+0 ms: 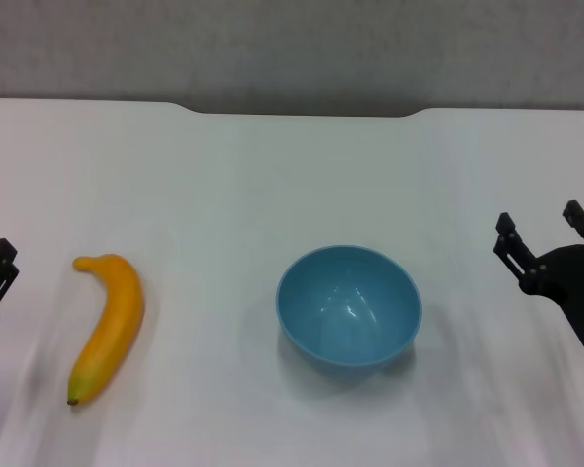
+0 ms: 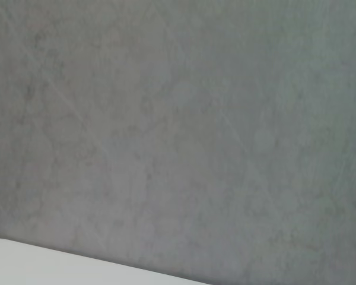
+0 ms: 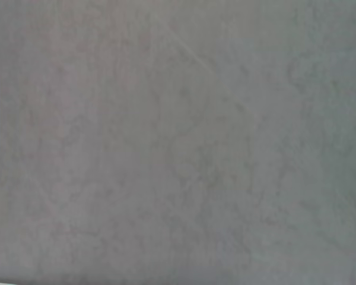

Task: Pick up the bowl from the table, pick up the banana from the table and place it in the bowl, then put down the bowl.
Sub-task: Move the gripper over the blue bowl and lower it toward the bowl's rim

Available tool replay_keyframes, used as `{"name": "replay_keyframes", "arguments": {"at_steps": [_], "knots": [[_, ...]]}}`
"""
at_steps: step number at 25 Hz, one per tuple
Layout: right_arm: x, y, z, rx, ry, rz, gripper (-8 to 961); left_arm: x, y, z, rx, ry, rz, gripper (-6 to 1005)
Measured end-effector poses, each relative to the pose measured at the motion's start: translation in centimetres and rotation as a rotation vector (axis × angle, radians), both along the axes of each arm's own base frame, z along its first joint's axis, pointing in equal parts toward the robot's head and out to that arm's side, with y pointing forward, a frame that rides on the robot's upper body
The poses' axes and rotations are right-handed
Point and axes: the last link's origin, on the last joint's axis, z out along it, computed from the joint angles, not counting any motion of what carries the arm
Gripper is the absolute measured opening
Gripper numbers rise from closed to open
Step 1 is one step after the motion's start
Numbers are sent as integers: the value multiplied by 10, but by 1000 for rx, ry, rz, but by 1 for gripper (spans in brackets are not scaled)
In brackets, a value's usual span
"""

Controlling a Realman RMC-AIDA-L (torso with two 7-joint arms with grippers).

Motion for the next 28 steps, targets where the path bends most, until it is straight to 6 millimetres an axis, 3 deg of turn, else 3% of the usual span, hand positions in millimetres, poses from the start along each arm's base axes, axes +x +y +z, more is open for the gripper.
{"name": "replay_keyframes", "arguments": {"at_steps": [12, 16, 21, 28], "knots": [[-25, 7, -4, -58, -99, -49, 855, 8, -1, 0, -28, -101, -45, 877], [-43, 17, 0, -135, -101, -74, 853, 19, 6, -7, -91, -110, -70, 877], [-48, 22, 3, -177, -90, -89, 850, 40, 25, -13, -196, -97, -58, 877], [-69, 28, 6, -261, -99, -70, 846, 66, 35, -1, -250, 3, 84, 877]]}}
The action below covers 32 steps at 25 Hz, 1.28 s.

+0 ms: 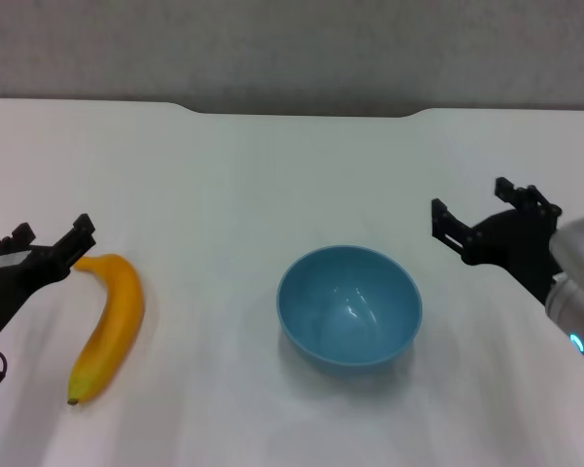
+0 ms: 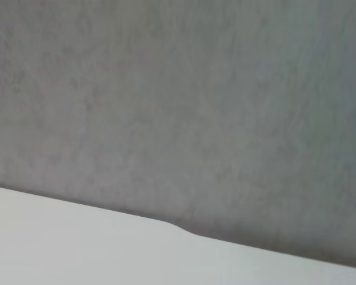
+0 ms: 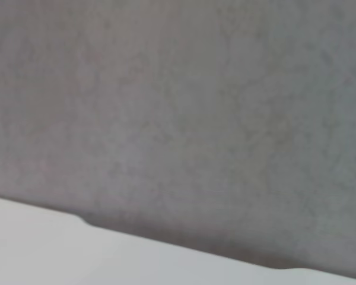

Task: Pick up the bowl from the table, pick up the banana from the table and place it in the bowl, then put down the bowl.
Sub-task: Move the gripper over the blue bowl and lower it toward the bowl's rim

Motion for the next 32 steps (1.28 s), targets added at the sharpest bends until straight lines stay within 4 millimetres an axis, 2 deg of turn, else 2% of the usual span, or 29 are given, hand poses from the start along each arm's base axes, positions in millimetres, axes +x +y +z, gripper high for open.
{"name": "replay_keyframes", "arguments": {"at_steps": [9, 14, 17, 25, 32], "knots": [[-23, 9, 25, -128, 27, -27, 841, 34, 2, 4, -53, 135, 118, 877], [-20, 16, 37, -205, 56, -110, 838, 36, 7, 5, -95, 228, 224, 877], [-17, 27, 43, -253, 11, -211, 836, 38, 11, 4, -136, 239, 246, 877], [-23, 38, 40, -299, -80, -318, 831, 30, 22, 13, -212, 259, 314, 878], [-30, 39, 20, -341, -81, -309, 795, 23, 26, 14, -233, 258, 339, 878]]}}
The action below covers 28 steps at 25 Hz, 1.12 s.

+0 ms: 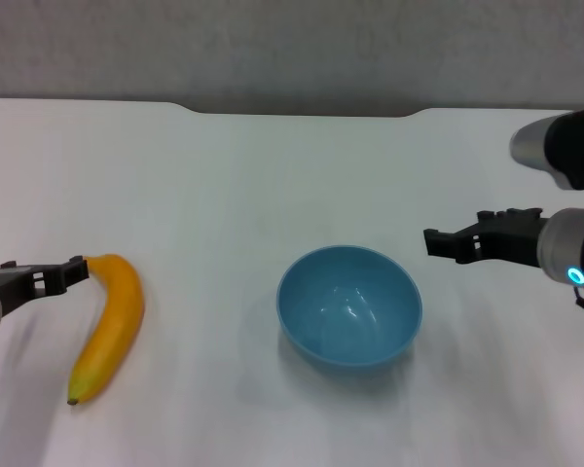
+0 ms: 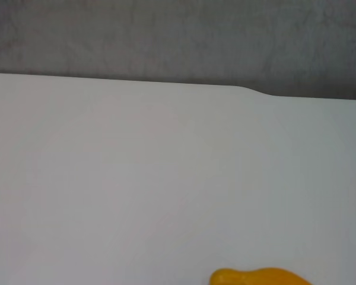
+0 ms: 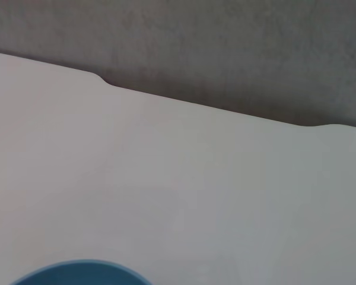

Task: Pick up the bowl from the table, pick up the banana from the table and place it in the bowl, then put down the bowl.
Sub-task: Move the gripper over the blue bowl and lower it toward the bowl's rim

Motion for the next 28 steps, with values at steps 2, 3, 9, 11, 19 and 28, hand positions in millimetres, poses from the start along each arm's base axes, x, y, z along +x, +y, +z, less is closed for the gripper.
{"name": "replay_keyframes", "arguments": {"at_steps": [2, 3, 9, 11, 19, 28], "knots": [[1, 0, -4, -3, 6, -2, 788, -1, 0, 0, -1, 2, 1, 878], [3, -1, -6, -4, 10, -5, 788, -1, 0, -1, -1, 1, 0, 878], [14, -2, -17, -9, 18, -29, 786, -2, 0, -1, 4, -2, -4, 878], [15, -4, -23, -16, 32, -31, 786, -4, 0, -2, 3, -1, 0, 878], [17, -7, -42, -53, 60, -30, 785, -6, 0, -3, 0, 0, 6, 878], [29, -10, -46, -65, 44, -61, 784, -5, -1, -4, -2, 0, 3, 878]]}}
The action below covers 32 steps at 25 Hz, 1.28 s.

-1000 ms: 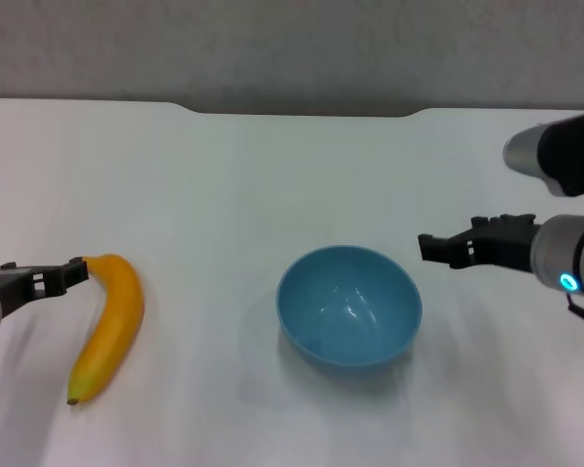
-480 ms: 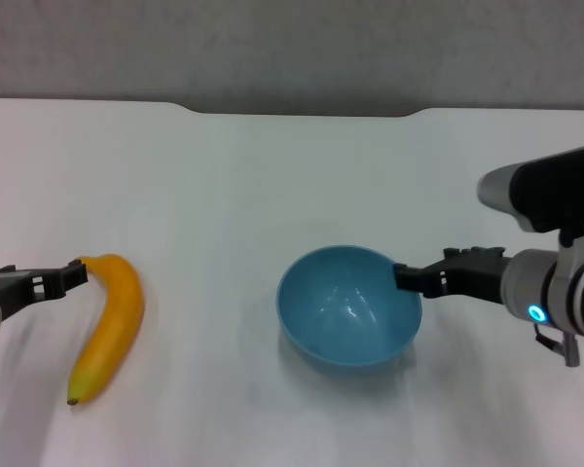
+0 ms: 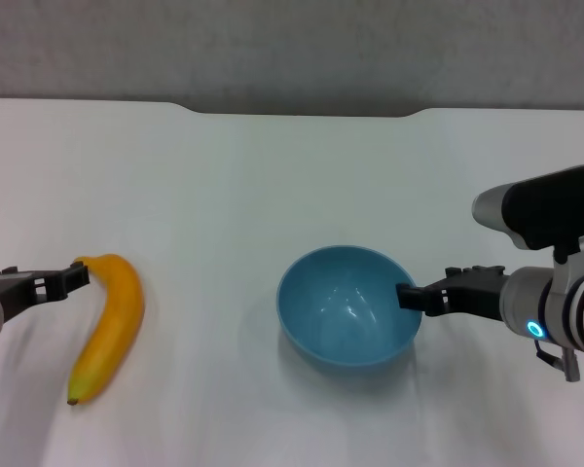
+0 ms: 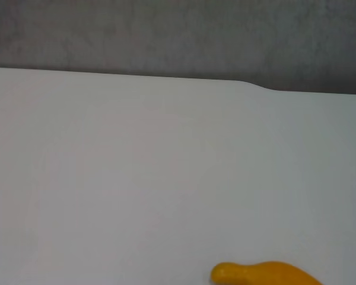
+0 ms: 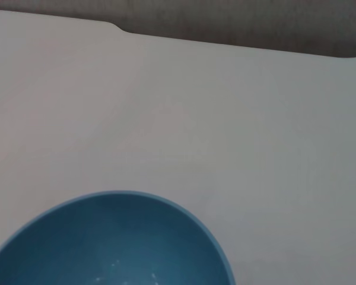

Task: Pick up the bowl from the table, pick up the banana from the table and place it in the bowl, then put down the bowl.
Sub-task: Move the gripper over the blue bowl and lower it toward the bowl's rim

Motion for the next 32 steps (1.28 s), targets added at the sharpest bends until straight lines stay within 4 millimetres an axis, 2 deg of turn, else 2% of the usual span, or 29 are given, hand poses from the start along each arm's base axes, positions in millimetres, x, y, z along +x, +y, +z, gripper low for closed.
{"name": "replay_keyframes", "arguments": {"at_steps": [5, 14, 20, 32], "knots": [[7, -1, -2, 2, -6, -11, 784, 2, 1, -1, 1, 0, -11, 878], [5, -2, -7, -6, 3, 2, 785, 3, 0, -1, -1, 2, -15, 879], [11, -2, -12, -14, -9, -4, 784, 4, 1, -1, 0, 3, -19, 879], [5, -5, -21, -29, -8, 31, 785, 5, 1, -1, -1, 5, -22, 879]]}}
